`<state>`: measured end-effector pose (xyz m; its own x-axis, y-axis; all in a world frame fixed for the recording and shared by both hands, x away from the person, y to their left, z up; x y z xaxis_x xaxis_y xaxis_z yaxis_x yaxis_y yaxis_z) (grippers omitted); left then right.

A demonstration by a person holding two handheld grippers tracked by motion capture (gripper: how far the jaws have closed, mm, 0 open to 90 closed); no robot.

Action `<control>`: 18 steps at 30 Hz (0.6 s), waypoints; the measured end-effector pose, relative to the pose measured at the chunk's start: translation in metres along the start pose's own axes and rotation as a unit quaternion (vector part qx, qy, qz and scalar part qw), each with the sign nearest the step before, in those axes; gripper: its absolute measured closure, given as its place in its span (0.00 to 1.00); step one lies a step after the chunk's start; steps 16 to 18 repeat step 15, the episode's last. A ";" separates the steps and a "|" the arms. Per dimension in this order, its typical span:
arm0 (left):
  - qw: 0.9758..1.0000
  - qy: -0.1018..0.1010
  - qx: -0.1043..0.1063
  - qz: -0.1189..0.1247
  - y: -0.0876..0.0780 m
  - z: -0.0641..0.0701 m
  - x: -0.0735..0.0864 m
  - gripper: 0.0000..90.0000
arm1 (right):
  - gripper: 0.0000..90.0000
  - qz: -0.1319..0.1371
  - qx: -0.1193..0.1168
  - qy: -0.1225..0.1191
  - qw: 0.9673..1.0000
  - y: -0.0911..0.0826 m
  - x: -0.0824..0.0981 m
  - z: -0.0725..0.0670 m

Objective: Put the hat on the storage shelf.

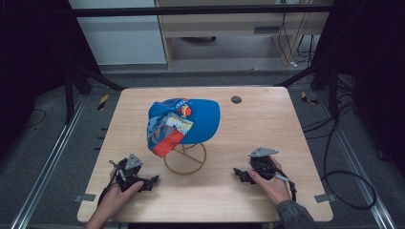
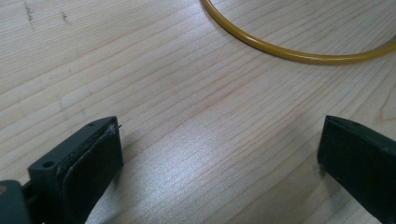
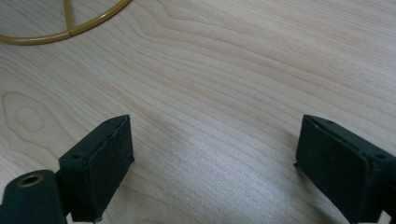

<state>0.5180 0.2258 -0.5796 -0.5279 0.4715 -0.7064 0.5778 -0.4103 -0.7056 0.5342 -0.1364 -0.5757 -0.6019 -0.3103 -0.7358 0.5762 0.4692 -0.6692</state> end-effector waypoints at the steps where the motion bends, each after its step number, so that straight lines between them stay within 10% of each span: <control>1: 1.000 0.000 0.000 0.000 0.000 0.000 0.000 0.00 | 0.12 0.002 0.004 -0.005 1.000 0.001 0.000 0.000; 18: 1.000 0.000 -0.001 -0.001 0.000 0.000 0.000 0.00 | 0.10 -0.001 0.040 -0.013 0.999 0.005 0.000 -0.003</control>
Point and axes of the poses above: each handheld gripper's, and its own axes: y roughly forward along the jaws, x roughly out of its underside, z roughly to its right, the point moved 10 cm from there along y, roughly forward along the jaws, and after that the axes turned 3 degrees about y, right-handed, at the moved point
